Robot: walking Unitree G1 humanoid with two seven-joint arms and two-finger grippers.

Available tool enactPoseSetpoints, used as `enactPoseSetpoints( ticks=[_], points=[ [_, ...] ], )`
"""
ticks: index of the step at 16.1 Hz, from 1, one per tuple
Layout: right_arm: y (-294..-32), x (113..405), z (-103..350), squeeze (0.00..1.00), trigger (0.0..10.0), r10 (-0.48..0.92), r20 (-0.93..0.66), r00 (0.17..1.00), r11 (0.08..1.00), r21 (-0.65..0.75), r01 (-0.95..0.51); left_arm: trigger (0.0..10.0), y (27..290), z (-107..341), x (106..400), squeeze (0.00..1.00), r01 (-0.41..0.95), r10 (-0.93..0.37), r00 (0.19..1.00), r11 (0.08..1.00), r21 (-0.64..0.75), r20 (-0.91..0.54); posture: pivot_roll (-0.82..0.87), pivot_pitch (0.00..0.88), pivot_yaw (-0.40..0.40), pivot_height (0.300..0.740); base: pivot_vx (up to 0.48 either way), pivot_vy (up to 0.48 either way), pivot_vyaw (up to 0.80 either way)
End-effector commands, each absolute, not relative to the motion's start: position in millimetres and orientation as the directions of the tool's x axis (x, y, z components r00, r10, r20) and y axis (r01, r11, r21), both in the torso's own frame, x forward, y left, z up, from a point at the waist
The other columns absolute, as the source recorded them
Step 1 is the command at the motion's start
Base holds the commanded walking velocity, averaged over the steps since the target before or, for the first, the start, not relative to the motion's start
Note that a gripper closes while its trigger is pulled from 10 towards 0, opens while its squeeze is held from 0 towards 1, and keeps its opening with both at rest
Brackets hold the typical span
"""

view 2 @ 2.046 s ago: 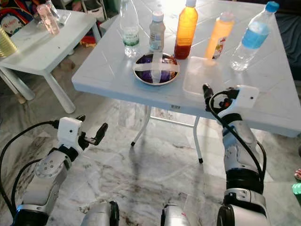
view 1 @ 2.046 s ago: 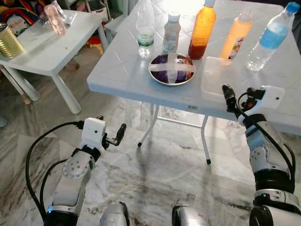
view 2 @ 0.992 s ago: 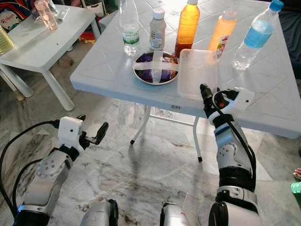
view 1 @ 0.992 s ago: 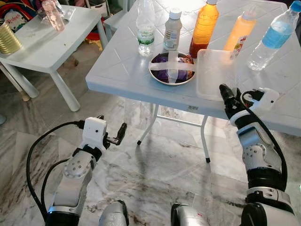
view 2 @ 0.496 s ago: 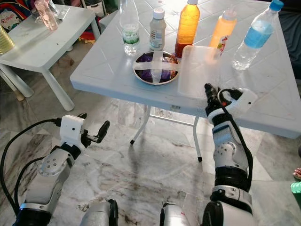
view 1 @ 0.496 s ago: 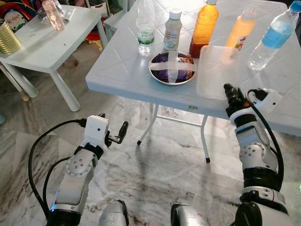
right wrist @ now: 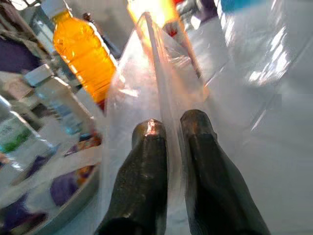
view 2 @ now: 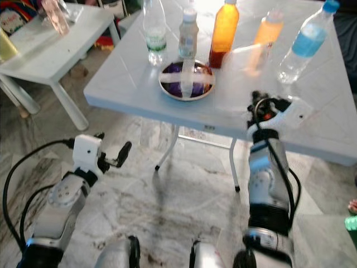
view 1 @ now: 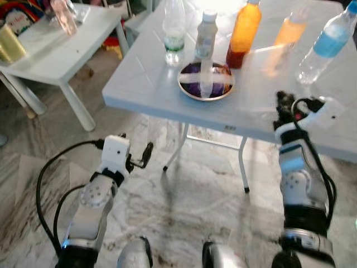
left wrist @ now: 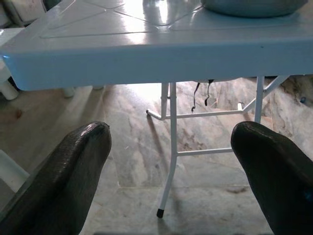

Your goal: Restocking fridge

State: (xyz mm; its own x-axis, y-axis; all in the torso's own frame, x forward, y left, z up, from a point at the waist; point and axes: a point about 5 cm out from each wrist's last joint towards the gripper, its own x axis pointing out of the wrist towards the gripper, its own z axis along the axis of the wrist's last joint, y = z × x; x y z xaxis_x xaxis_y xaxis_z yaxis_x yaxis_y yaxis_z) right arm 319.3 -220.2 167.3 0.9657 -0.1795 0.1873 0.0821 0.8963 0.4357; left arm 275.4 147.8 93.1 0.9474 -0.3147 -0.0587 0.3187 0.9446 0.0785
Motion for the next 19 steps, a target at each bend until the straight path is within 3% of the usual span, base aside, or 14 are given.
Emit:
enactPoseSetpoints(
  ticks=[1, 2, 10, 11, 12, 13, 15, 19],
  points=[
    [-218.2, 313.3, 164.8, 0.0, 6.7, -0.196, 0.182, 0.964, 0.906, 0.41, 0.107, 10.0, 147.2, 90.1, 274.7, 0.0, 0.317, -0.311, 0.948, 0.945, 0.087, -0.068, 0.05, 0.143, 0.017, 0.74, 0.0, 0.0, 0.0],
    [-214.6, 309.9, 166.2, 0.0, 10.0, -0.183, 0.193, 0.964, 0.929, 0.356, 0.105, 10.0, 146.1, 89.5, 274.3, 0.0, 0.318, -0.313, 0.947, 0.944, 0.083, -0.067, 0.04, 0.141, 0.015, 0.74, 0.0, 0.0, 0.0],
    [-199.8, 292.8, 161.8, 0.0, 10.0, -0.146, 0.183, 0.972, 0.966, 0.237, 0.1, 10.0, 134.6, 80.1, 272.8, 0.0, 0.317, -0.313, 0.947, 0.947, 0.043, -0.076, 0.01, 0.115, -0.016, 0.74, 0.0, 0.0, 0.0],
    [-199.5, 292.7, 162.8, 0.0, 4.9, -0.143, 0.19, 0.971, 0.966, 0.241, 0.095, 10.0, 134.4, 79.8, 273.7, 0.0, 0.316, -0.312, 0.947, 0.948, 0.043, -0.075, 0.01, 0.114, -0.017, 0.74, 0.0, 0.0, 0.0],
    [-200.1, 292.6, 163.2, 0.0, 0.5, -0.147, 0.189, 0.971, 0.967, 0.234, 0.101, 10.0, 134.2, 79.9, 274.8, 0.0, 0.315, -0.311, 0.948, 0.948, 0.042, -0.073, 0.0, 0.115, -0.017, 0.74, 0.0, 0.0, 0.0],
    [-200.4, 292.6, 163.3, 0.0, 0.5, -0.148, 0.187, 0.971, 0.967, 0.231, 0.103, 10.0, 134.0, 80.0, 275.3, 0.0, 0.314, -0.311, 0.948, 0.949, 0.042, -0.071, 0.0, 0.115, -0.017, 0.74, 0.0, 0.0, 0.0],
    [-200.8, 292.7, 164.3, 0.0, 10.0, -0.146, 0.189, 0.971, 0.969, 0.226, 0.101, 10.0, 133.3, 80.1, 275.7, 0.0, 0.313, -0.31, 0.948, 0.949, 0.041, -0.068, 0.0, 0.115, -0.017, 0.74, 0.0, 0.0, 0.0],
    [-181.2, 287.0, 173.0, 0.0, 10.0, -0.018, 0.243, 0.97, 0.996, 0.085, -0.002, 10.0, 132.7, 79.1, 276.1, 0.0, 0.313, -0.31, 0.948, 0.949, 0.036, -0.067, 0.0, 0.11, -0.019, 0.74, 0.0, 0.0, 0.57]
  ],
)
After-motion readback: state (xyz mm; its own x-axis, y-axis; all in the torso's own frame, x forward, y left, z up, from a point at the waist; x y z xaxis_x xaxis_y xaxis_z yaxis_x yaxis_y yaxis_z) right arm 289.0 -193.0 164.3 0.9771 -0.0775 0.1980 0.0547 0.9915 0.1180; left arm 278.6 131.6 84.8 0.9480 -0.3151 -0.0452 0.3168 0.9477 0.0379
